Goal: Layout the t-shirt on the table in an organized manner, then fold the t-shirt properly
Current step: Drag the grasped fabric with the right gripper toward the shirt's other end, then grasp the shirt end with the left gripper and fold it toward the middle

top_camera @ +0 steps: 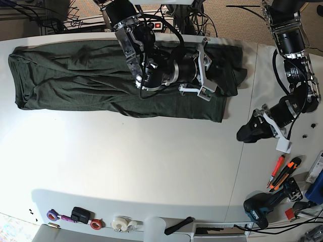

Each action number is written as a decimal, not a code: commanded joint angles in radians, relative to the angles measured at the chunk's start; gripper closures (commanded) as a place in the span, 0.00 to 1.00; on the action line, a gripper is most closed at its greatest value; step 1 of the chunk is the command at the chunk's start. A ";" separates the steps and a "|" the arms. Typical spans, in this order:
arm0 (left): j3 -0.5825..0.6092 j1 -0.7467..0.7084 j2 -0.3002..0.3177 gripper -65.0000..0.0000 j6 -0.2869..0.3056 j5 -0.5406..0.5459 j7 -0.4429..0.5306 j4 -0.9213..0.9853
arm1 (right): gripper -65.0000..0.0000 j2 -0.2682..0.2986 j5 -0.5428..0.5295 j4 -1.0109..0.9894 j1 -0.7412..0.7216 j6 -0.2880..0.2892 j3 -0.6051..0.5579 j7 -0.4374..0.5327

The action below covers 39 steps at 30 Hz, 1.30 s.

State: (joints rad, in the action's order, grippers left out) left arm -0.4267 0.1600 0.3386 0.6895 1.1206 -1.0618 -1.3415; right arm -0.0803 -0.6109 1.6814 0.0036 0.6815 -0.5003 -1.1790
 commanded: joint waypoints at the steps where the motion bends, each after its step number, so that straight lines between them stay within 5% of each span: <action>1: -0.005 0.016 0.026 0.61 0.009 0.022 0.023 -0.016 | 0.71 -0.003 -0.027 0.047 -0.015 0.015 0.026 0.027; 8: -0.006 -0.048 0.096 0.60 0.009 0.069 0.022 -0.016 | 0.71 -0.003 -0.025 0.259 -0.013 0.007 0.409 0.037; 15: -0.006 -0.148 0.105 0.52 -0.029 0.232 -0.174 -0.016 | 0.71 0.003 -0.031 0.275 -0.009 0.002 0.888 0.050; 23: -0.005 -0.233 0.105 0.43 -0.080 0.224 -0.176 -0.016 | 0.71 0.139 -0.081 0.275 -0.009 -0.001 1.281 0.053; 31: 0.095 -0.264 0.105 0.43 -0.133 0.134 -0.144 -0.016 | 0.71 0.251 -0.080 0.275 0.001 -0.059 1.493 0.045; 39: 0.296 -0.259 0.026 0.43 -0.170 0.044 -0.093 -0.016 | 0.71 0.277 -0.072 0.275 0.058 -0.058 1.522 0.042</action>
State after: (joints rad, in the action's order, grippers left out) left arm -0.1425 -0.0849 0.3637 0.5541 1.2243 -1.0977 -1.3678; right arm 0.1764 -0.6678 1.9385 0.0681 0.6281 1.0199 -1.1629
